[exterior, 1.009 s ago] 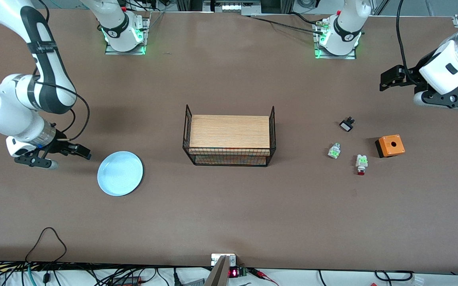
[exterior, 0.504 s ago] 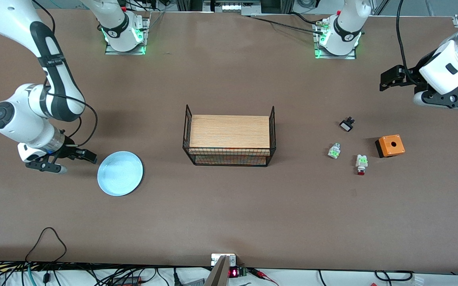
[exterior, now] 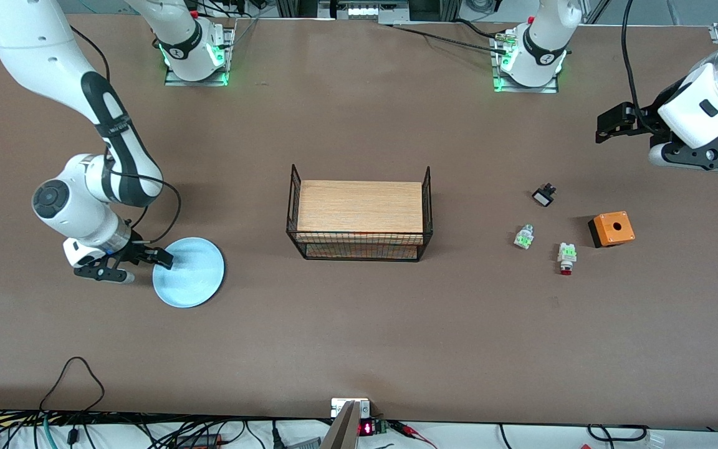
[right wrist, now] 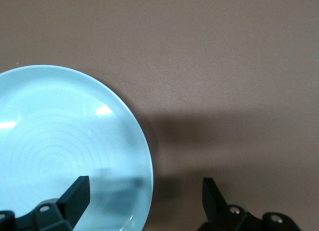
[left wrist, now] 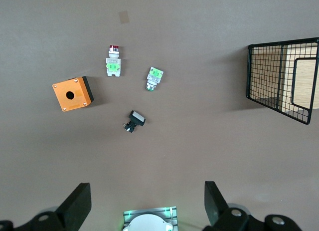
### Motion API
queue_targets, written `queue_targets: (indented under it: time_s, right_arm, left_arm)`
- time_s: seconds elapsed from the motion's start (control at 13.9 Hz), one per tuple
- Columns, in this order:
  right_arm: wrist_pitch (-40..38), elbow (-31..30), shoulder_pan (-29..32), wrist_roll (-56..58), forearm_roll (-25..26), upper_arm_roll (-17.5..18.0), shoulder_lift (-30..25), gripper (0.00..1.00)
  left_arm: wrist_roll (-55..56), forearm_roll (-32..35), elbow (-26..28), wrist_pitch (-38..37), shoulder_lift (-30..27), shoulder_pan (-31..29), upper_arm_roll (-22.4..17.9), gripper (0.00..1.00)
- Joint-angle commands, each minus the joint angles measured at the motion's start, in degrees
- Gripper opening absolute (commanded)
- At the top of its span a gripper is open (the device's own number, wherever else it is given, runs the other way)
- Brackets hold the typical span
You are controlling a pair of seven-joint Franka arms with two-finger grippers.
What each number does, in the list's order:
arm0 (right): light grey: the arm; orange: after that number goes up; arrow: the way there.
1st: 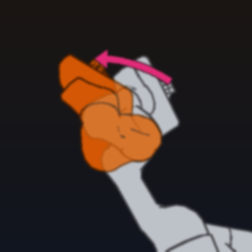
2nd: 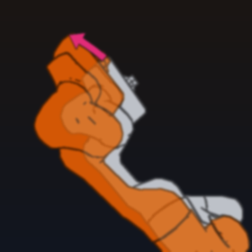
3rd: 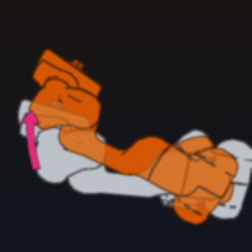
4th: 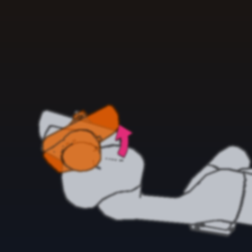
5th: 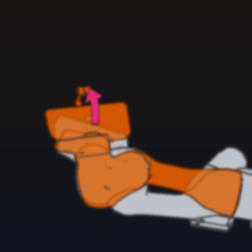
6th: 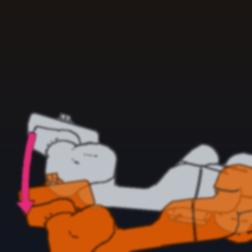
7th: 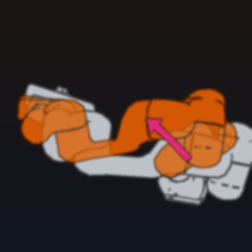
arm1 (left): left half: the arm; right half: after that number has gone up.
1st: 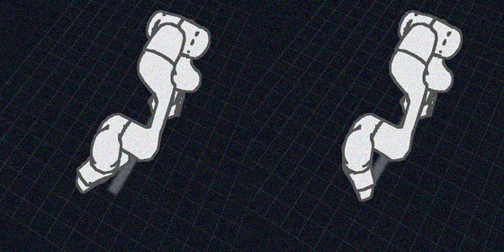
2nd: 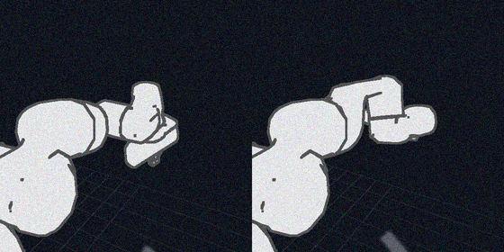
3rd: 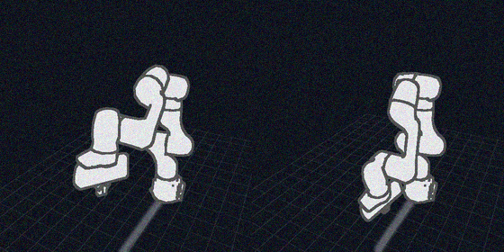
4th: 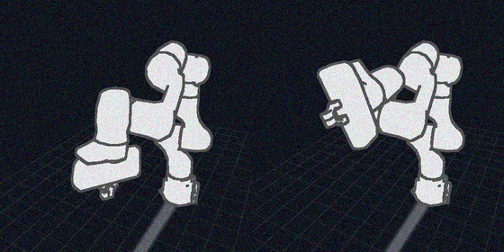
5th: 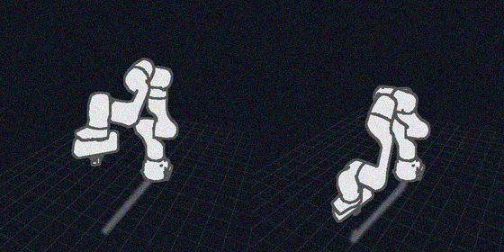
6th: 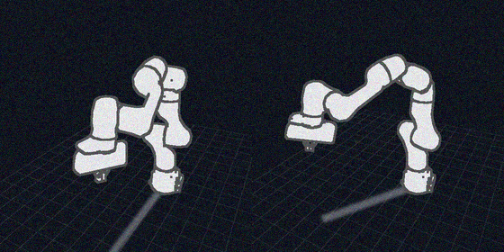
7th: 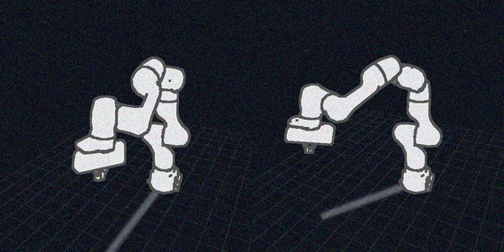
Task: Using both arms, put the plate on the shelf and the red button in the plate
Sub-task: 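Close the right gripper on the blue plate rim and tilt it up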
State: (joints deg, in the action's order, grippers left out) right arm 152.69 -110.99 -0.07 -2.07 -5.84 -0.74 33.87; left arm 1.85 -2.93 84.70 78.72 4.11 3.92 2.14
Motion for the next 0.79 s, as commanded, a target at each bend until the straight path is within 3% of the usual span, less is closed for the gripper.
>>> queue_targets:
  time_s: [0.0, 0.22, 0.43, 0.72]
  right_arm:
    - [0.24, 2.27, -0.37, 1.19, -0.31, -0.14, 1.46, 1.0]
    - [0.15, 2.27, -2.82, 1.27, -0.05, -0.4, 0.41, 0.98]
    - [1.03, 2.27, -2.57, 2.41, 0.04, -0.93, 1.11, 0.89]
    - [2.53, 2.27, -1.69, 7.32, 2.58, -1.62, 1.64, 0.95]
  left_arm:
    - [-0.01, 0.91, -1.21, -0.58, 0.11, -0.23, 0.14, 1.0]
    - [-0.01, 0.91, -1.21, -0.58, 0.11, -0.23, 0.14, 1.0]
    - [-0.1, 0.91, -1.21, -0.58, 0.2, -0.23, 0.14, 1.0]
    - [0.25, 0.38, -1.21, -0.5, 0.29, -0.14, 0.14, 1.0]
